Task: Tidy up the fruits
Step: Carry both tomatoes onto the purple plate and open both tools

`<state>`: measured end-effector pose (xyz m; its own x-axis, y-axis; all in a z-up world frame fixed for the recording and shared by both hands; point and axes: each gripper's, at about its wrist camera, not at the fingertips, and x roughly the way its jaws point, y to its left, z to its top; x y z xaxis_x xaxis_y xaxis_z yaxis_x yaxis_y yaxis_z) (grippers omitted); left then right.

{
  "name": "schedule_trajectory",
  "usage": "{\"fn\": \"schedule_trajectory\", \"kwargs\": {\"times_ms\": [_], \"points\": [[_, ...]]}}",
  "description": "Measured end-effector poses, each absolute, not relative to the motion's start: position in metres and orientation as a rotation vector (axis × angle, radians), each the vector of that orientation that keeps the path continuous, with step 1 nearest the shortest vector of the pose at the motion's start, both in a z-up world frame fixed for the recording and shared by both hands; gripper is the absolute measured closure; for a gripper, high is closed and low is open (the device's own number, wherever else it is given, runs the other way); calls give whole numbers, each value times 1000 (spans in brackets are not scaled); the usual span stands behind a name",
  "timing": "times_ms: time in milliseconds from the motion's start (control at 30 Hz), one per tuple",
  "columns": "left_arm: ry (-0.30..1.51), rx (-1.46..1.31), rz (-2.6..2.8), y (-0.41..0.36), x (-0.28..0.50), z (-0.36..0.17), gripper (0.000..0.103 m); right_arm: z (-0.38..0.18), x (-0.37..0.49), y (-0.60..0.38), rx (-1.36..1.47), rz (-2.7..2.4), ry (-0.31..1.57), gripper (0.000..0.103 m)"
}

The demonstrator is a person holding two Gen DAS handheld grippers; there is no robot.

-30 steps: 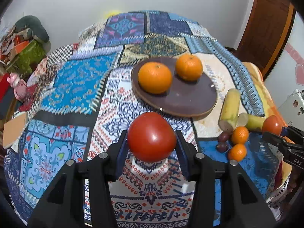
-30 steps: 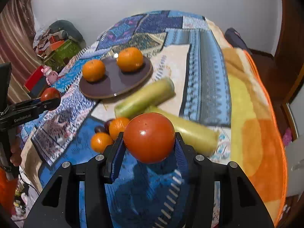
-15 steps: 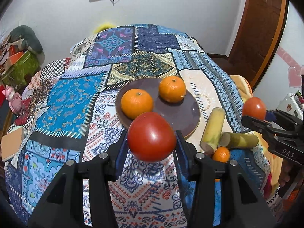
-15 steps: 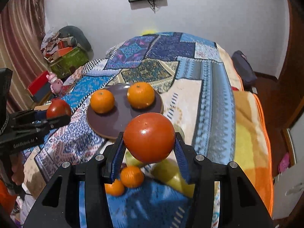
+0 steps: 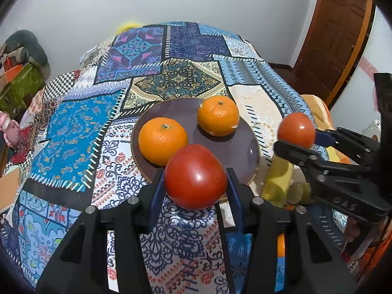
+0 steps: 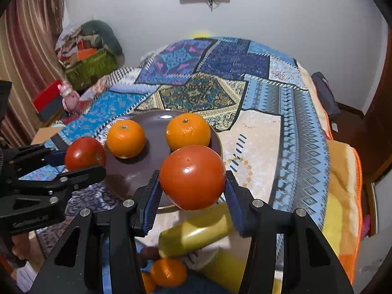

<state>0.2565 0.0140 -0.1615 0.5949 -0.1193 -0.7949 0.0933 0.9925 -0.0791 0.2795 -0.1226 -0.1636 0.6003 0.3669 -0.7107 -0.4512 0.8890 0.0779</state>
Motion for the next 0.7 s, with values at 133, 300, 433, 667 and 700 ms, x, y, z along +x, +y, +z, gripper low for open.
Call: {"fn": "schedule_trajectory", "kwargs": {"times_ms": [133, 300, 433, 667, 700], "points": [[948, -19, -119, 13, 268, -172, 56, -174, 291, -118, -137, 477, 827, 57], [969, -11, -125, 12, 278, -181, 56, -185, 303, -114, -141, 487, 869, 57], [981, -27, -147, 11, 282, -186, 56, -190, 310, -110, -130, 517, 900, 57], [999, -23, -149, 7, 288, -193, 56, -198, 312, -100, -164, 545, 930, 57], [1003, -25, -150, 8, 289, -195, 56, -199, 312, -99, -166, 547, 935, 57]]}}
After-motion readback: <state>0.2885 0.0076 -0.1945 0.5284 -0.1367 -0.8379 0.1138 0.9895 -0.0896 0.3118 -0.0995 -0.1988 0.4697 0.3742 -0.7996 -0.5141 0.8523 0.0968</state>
